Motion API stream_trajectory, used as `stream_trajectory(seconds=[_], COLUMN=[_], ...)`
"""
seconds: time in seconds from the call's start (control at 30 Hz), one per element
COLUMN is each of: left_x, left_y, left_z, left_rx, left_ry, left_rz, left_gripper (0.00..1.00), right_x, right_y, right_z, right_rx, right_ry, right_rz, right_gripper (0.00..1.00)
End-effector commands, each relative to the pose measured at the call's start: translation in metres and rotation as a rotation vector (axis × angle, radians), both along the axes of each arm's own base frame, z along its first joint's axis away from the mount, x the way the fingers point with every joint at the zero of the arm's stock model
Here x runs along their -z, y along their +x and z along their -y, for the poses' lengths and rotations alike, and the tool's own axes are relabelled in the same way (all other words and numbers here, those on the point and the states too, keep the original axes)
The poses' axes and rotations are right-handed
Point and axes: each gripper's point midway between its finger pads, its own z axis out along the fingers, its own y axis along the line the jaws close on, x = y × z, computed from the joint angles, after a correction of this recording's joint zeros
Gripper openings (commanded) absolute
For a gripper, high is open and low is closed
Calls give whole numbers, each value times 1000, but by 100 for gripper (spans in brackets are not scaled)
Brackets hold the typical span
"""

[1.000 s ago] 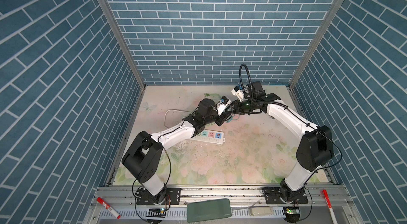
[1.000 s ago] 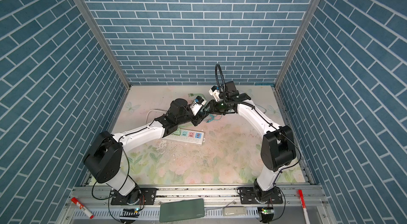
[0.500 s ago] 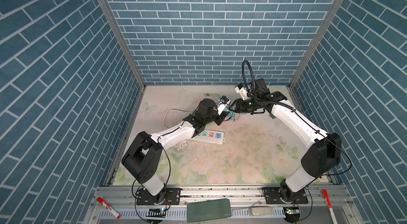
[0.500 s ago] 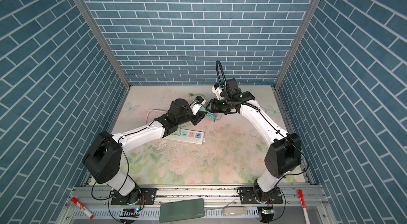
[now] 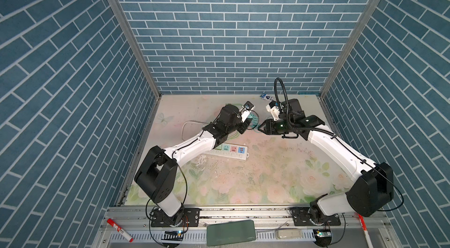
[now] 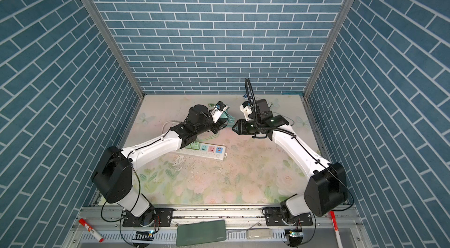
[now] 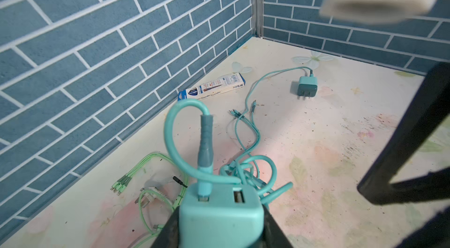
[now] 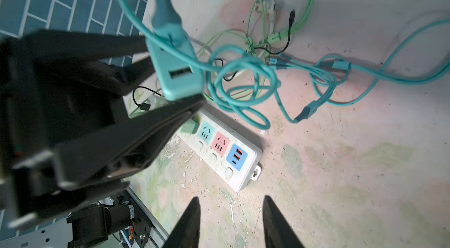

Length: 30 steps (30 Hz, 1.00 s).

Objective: Insert the plug

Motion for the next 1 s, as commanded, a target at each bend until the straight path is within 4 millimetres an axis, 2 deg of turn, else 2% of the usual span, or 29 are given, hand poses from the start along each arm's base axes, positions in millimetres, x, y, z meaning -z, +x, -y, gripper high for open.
stream_trajectory(seconds=[0.0,0.2,0.37,0.53,0.73,0.97], left_x=[-26,-28,-29,-32,-33,-32], left_y=[2,3,1,-2,-9,-12], left_z=[-2,-4,-6,-9,-12,-11], left_rx=[-14,-30,-32,-37,-38,-34], left_ry=[-17,-22,-26,-32,-43,-52], left_rz=[46,41,31,25,7,-19], left_gripper=[16,16,17,16,17,17], right_x=[4,16,31,34,26,11], right_y=[-3,7,27,51,83,104], right_z=[-21,-49,-47,-36,-19,-30], right_rx=[-31,-44,19,98,207,184], right_ry=[79,189,145,100,93,107], right_rz=[-7,-12,16,106,209,258], right_gripper=[41,40,38,39,47,49])
